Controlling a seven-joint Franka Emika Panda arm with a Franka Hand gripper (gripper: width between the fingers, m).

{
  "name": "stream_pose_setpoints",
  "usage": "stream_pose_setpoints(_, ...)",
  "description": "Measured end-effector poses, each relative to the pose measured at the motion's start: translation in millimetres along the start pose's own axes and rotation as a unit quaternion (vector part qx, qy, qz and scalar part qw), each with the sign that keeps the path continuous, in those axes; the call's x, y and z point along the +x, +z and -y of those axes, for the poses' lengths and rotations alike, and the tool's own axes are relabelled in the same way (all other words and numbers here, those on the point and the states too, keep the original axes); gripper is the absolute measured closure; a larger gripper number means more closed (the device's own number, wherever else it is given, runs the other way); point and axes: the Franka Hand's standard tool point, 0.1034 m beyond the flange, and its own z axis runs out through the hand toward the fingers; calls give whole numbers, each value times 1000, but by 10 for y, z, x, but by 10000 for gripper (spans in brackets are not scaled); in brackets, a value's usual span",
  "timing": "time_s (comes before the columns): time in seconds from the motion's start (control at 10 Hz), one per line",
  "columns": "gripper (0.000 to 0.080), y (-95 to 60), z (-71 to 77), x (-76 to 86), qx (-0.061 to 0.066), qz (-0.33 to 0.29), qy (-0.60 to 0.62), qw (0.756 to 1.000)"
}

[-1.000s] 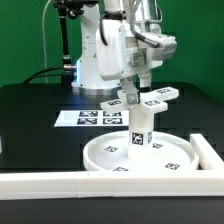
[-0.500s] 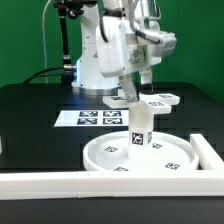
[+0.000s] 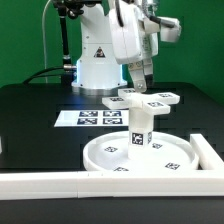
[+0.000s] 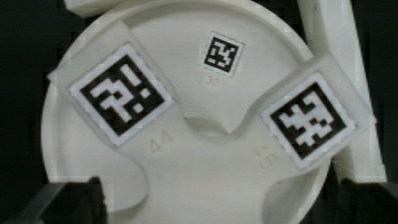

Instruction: Assemble round table

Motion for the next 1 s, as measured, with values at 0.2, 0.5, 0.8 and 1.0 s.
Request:
stream_pose_setpoints(0.2, 150, 11, -19, -45, -4, -8, -130, 992)
stream_pose_setpoints(0.5, 150, 21, -72, -19, -19, -3, -376, 926)
stream_pose_setpoints(0.8, 150, 21, -83, -38, -14, -5, -486, 874)
stream_pose_setpoints(1.0, 150, 27, -85, -32, -15, -4, -552, 834)
